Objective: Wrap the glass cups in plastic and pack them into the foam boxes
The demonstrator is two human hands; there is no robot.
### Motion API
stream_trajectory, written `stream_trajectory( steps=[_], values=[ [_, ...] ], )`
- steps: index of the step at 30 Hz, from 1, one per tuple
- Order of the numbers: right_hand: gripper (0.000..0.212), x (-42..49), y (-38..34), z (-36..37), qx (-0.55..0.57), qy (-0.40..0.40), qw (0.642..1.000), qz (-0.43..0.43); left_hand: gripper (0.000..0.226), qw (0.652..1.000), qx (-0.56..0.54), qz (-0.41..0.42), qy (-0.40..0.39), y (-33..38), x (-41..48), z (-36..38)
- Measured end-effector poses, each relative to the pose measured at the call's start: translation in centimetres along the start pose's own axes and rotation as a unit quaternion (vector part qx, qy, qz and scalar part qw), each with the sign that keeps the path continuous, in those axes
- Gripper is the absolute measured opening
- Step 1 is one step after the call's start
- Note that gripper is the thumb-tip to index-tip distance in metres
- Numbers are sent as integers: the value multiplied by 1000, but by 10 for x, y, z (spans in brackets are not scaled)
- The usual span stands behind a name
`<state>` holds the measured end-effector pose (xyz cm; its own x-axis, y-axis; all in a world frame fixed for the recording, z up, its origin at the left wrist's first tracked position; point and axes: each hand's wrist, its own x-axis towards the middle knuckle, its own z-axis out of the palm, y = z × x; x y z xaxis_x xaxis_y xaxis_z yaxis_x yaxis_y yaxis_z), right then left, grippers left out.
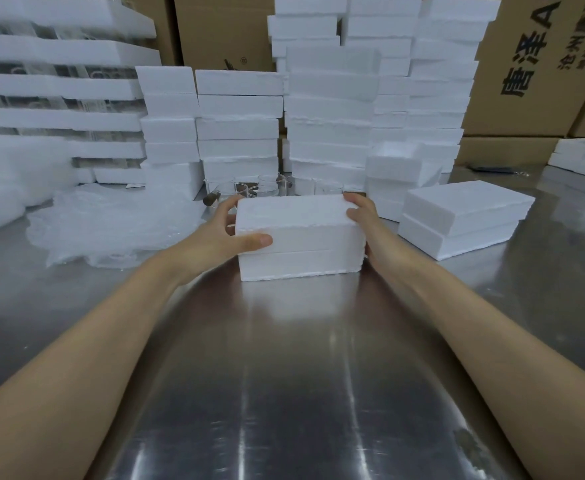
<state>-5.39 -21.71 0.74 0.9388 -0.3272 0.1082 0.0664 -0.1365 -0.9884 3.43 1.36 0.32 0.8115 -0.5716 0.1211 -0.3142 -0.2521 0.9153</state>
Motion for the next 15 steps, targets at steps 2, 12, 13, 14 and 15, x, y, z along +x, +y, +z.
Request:
stream_trajectory(
  steps=[2,12,13,14,15],
  values=[
    [41,0,-1,2,24,7,1000,4,106,1000,0,-3,-7,-1,-1,1],
    [40,0,-2,1,53,-8,998,31,116,996,85,3,-11,-11,3,-1],
    [40,1,-1,0,54,-11,998,35,117,997,80,4,-8,-12,4,-1],
    [40,1,-1,-2,58,-22,997,39,116,997,75,2,-7,-12,3,-1],
    [39,1,-1,-5,69,-38,996,45,115,998,68,0,-7,-11,3,-1]
  ],
)
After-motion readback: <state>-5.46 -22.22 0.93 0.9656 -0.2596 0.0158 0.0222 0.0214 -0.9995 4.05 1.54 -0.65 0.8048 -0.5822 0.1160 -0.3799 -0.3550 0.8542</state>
